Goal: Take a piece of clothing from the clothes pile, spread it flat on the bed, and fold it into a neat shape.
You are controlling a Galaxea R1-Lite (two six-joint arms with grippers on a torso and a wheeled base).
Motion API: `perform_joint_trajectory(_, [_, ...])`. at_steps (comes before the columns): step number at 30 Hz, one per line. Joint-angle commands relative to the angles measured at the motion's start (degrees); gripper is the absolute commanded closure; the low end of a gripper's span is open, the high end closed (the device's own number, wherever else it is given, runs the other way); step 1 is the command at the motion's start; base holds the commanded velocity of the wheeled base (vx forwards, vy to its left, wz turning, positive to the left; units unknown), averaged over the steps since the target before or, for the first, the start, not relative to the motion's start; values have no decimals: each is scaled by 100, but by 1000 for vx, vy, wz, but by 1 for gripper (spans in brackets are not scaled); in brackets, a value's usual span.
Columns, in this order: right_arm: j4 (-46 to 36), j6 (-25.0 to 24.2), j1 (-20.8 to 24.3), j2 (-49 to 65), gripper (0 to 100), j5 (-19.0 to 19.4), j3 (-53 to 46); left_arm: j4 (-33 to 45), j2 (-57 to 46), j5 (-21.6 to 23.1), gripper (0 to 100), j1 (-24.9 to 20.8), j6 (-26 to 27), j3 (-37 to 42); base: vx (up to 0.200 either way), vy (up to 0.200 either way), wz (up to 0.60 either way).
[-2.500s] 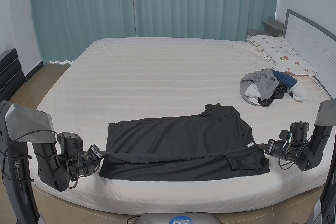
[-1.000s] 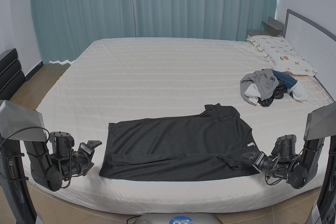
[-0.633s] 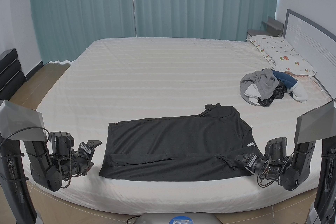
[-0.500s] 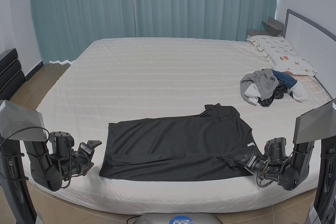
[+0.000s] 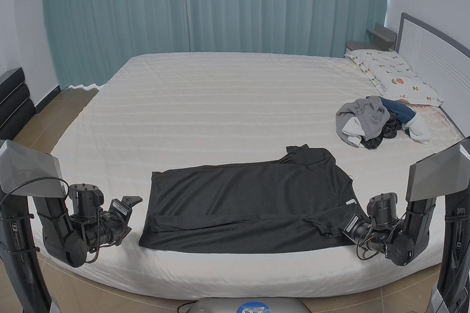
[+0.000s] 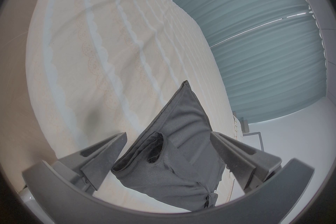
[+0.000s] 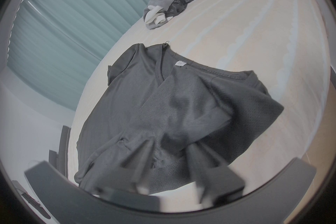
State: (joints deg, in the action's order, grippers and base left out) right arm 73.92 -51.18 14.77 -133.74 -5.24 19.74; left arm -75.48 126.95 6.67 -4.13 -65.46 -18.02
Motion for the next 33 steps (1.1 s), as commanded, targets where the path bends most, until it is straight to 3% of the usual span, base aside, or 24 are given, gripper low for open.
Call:
perform_joint_trajectory(1, [8,-59,17,85,100,-73,-40,-1,5,1,0,0,-2,0,0,0,0])
perform_joint_trajectory(26, [-1,-200,166,727,100,-3,-849,-1,5,1,0,0,-2,0,0,0,0])
perform_joint_trajectory(27, [-1,-191,157,700,0,23,-866,-1,5,10,0,0,-2,0,0,0,0])
perform_joint_trajectory(33, [-1,-68,148,718,0,50,-989,-1,14,1,0,-9,25,0,0,0,0])
